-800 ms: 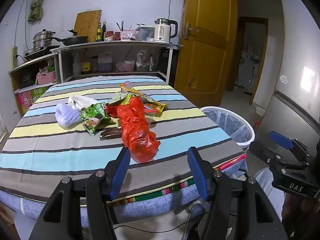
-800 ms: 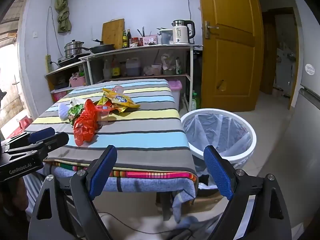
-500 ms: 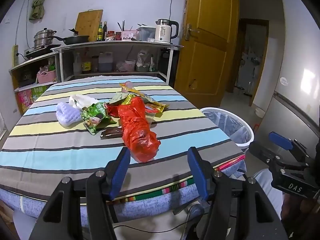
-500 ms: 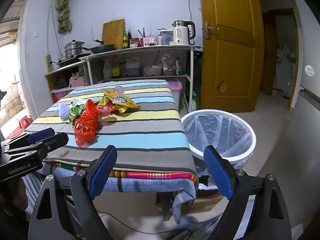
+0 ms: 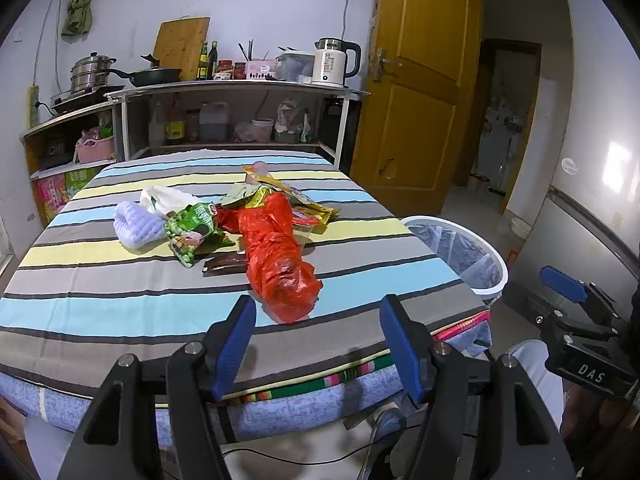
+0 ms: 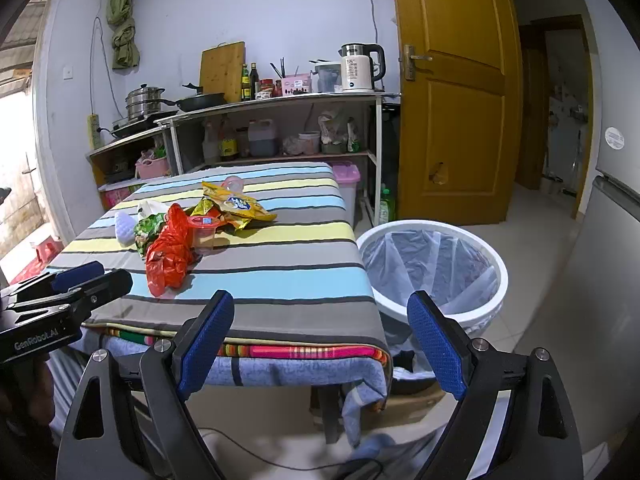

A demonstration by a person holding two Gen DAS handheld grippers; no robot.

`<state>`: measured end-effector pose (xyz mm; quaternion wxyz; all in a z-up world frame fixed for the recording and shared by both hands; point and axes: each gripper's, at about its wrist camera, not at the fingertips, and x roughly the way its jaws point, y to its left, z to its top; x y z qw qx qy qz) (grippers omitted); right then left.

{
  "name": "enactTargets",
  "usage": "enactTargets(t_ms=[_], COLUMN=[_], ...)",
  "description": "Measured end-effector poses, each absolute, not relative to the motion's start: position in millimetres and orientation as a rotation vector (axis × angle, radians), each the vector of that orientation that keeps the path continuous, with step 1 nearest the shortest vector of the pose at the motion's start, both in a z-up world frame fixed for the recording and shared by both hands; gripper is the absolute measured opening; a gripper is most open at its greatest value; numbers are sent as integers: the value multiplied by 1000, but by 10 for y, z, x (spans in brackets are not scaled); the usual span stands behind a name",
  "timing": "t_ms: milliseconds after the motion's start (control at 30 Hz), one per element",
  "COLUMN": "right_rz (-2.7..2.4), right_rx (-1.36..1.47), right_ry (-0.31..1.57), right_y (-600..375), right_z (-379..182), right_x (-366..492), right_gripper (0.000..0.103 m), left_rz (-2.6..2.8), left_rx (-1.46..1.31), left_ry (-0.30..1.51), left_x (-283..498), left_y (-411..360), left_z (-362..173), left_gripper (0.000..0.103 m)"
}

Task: Collect trash

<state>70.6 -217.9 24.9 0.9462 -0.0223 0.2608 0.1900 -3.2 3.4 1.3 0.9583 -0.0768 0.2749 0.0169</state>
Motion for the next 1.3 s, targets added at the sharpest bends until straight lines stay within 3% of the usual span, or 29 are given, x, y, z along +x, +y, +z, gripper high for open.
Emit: enactTargets(t_ms=[1300], right_rz=[381], right_rx=[-46], right_ry=[522], right_y=[-2170], right_z=[245], right_x=[681], right_gripper=[89], left_rz=[51], left_rx=[-157], left_ry=[539], left_x=[-81], left_y=[26], left_z=[46], left_gripper=[72])
